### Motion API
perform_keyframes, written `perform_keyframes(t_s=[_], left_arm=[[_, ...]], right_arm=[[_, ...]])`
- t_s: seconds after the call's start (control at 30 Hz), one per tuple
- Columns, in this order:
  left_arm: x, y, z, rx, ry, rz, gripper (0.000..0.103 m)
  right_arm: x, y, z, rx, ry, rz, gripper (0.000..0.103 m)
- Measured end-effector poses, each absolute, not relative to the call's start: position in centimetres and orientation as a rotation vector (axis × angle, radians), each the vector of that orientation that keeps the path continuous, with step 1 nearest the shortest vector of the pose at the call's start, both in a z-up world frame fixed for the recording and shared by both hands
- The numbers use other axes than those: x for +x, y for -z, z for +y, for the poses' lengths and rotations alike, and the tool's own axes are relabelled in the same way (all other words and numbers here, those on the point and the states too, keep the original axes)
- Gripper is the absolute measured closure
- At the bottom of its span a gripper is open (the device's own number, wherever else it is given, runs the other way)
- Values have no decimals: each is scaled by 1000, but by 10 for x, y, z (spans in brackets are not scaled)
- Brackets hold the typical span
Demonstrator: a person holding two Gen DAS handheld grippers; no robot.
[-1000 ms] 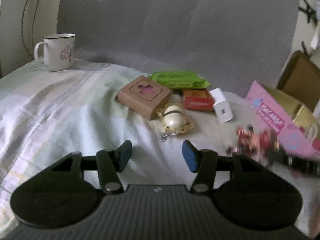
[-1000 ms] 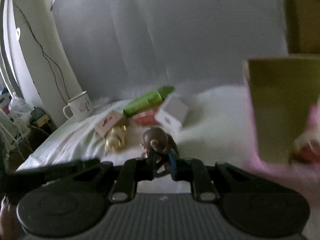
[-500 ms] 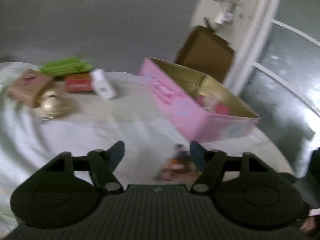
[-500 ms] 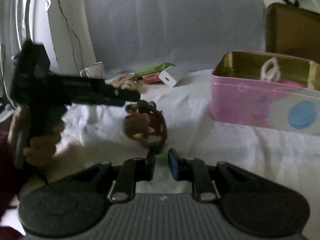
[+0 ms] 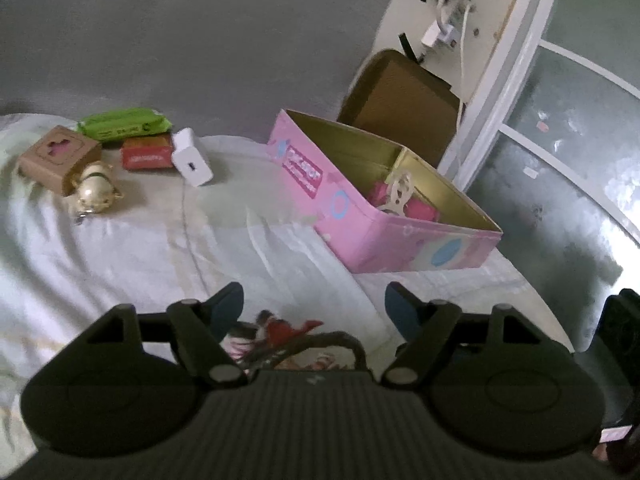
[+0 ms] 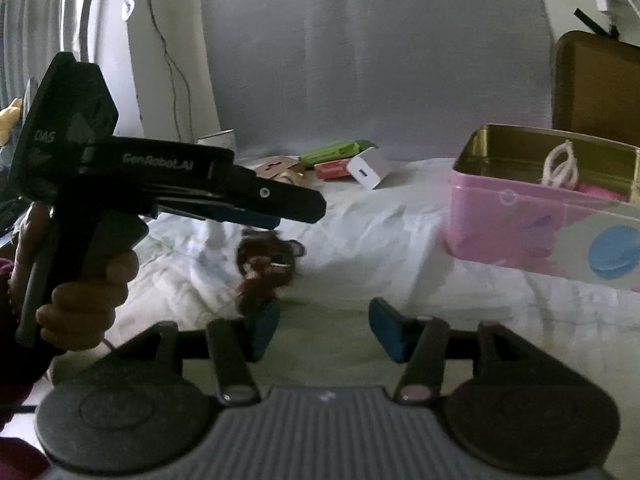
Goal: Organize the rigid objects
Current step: 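Hold the figurine out with the right gripper while the left gripper grasps it, then carry the figurine with the left gripper into the pink tin and release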
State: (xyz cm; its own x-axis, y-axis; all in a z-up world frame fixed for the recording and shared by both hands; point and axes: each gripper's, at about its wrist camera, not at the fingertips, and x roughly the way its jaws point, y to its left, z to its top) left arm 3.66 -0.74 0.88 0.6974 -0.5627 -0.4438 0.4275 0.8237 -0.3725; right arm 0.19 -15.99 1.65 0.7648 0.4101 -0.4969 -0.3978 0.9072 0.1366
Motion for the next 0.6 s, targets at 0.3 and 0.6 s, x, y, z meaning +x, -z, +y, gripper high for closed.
perform_keyframes(t_s=[0.3,0.6], left_arm=[[33,-7,18,-309,475,577,23],[30,2,23,-344,504,612,23]], right_arm=[[5,-19,-146,24,-491,546,49],[6,-23,-144,-9,-485,531,49]])
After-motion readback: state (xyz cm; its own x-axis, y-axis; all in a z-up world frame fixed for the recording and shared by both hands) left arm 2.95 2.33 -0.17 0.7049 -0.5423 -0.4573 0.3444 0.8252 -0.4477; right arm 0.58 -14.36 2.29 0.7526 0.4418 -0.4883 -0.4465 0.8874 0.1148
